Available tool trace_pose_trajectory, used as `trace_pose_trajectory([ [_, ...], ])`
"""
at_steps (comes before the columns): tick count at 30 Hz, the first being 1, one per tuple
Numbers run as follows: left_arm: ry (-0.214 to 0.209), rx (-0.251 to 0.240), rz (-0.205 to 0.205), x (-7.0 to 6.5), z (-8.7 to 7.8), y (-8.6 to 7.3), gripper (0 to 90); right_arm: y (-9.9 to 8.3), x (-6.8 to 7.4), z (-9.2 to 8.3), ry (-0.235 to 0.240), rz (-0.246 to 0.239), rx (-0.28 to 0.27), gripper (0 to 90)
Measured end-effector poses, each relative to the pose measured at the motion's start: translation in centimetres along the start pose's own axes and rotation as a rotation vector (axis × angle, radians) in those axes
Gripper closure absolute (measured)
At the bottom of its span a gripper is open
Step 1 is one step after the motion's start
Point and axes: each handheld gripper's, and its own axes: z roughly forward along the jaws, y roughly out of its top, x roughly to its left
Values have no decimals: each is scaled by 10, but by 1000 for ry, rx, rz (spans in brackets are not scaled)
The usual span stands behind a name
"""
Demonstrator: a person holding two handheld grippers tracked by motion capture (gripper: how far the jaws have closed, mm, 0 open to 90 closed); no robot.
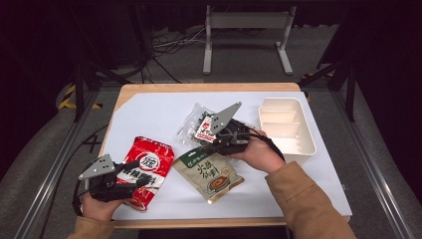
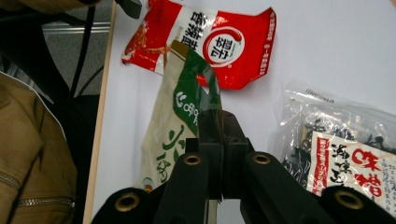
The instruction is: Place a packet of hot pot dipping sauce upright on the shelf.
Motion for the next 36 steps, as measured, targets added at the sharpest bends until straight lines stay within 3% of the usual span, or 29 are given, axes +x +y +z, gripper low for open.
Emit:
trace_pose_trajectory([
  [5, -12, -14, -10, 1, -3, 0, 312, 6, 4, -15, -16, -6, -58, 898],
  [14, 33, -58, 23, -1, -6, -3, 328, 15, 6, -39, -135, 19, -173, 897],
  [17, 59, -86, 52, 0, -6, -5, 324, 16, 5, -45, -152, 33, -203, 897],
  [24, 89, -117, 53, 5, -5, -9, 291, 19, 5, -58, -168, 38, -283, 897],
  [27, 118, -89, 18, 8, -3, -10, 230, 19, 3, -63, -182, 33, -303, 897],
  [29, 113, -75, -5, 10, -1, -10, 189, 20, 1, -66, -186, 32, -310, 897],
  [36, 125, -65, 28, 9, 0, -10, 183, 22, -10, -82, -203, 41, -324, 897],
])
